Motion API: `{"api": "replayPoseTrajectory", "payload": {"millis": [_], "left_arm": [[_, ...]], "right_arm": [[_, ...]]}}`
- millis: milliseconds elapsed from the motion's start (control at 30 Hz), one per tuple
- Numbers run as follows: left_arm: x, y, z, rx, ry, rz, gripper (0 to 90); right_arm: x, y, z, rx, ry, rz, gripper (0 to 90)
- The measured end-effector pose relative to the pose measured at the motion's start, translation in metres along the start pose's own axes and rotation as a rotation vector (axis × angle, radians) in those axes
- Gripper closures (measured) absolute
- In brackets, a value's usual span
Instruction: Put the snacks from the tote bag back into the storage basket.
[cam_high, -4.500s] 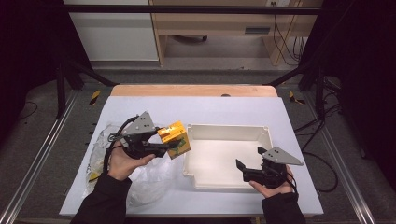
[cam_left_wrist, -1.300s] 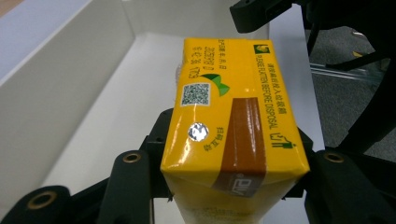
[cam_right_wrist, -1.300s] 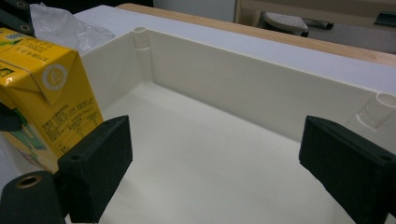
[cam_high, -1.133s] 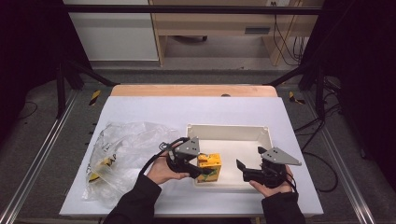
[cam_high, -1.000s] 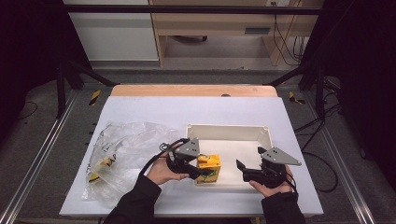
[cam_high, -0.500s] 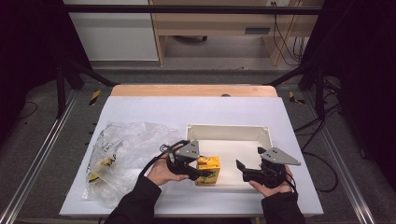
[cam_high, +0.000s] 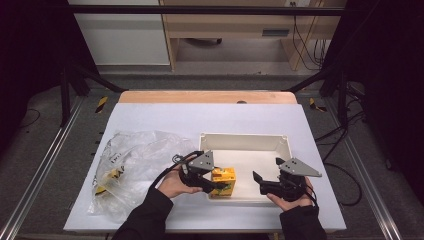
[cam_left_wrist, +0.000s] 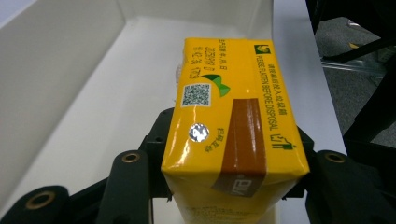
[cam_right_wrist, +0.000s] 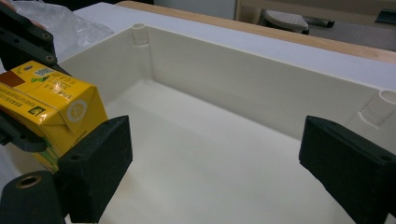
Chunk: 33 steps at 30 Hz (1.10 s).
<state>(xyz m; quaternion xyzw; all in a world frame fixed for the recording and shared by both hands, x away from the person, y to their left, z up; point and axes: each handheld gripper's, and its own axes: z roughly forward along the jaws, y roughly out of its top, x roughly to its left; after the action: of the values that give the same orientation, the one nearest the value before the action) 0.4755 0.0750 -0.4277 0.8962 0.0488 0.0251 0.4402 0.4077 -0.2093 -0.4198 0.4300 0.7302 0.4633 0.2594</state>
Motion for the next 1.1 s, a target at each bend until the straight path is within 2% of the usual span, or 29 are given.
{"api": "replayPoseTrajectory", "payload": {"millis": [167,267,333,433,500,567,667,733,867,1100], "left_arm": [[0.0,0.0,-0.001,0.009,0.007,-0.002,49.2],[0.0,-0.001,-0.001,-0.01,0.011,-0.019,47.9],[-0.001,0.0,-0.003,-0.007,0.022,-0.025,43.7],[-0.002,0.003,-0.009,-0.04,0.024,-0.047,38.4],[-0.003,0.006,-0.017,-0.075,0.024,-0.078,35.7],[-0.004,0.008,-0.025,-0.109,0.047,-0.108,34.6],[-0.006,0.01,-0.039,-0.131,0.096,-0.139,32.1],[-0.007,0.01,-0.046,-0.133,0.131,-0.155,31.4],[-0.009,0.007,-0.057,-0.139,0.175,-0.176,29.1],[-0.013,-0.004,-0.079,-0.157,0.276,-0.243,26.5]], "right_arm": [[0.0,0.0,0.0,-0.002,0.0,-0.001,9.9],[0.0,0.0,0.0,-0.002,-0.001,-0.004,9.9],[0.0,0.0,0.0,-0.002,-0.001,-0.004,9.9],[0.0,0.0,0.0,-0.002,0.0,0.004,9.9],[0.0,0.0,0.0,-0.002,-0.001,0.002,9.9],[-0.001,0.0,0.0,-0.002,-0.002,0.0,9.9],[-0.001,0.0,-0.001,-0.006,-0.005,0.005,9.9],[-0.001,0.0,-0.001,-0.006,-0.005,0.007,9.9],[-0.002,-0.001,0.0,-0.004,-0.01,0.009,9.9],[-0.003,-0.001,-0.002,-0.007,-0.017,0.011,9.9]]}}
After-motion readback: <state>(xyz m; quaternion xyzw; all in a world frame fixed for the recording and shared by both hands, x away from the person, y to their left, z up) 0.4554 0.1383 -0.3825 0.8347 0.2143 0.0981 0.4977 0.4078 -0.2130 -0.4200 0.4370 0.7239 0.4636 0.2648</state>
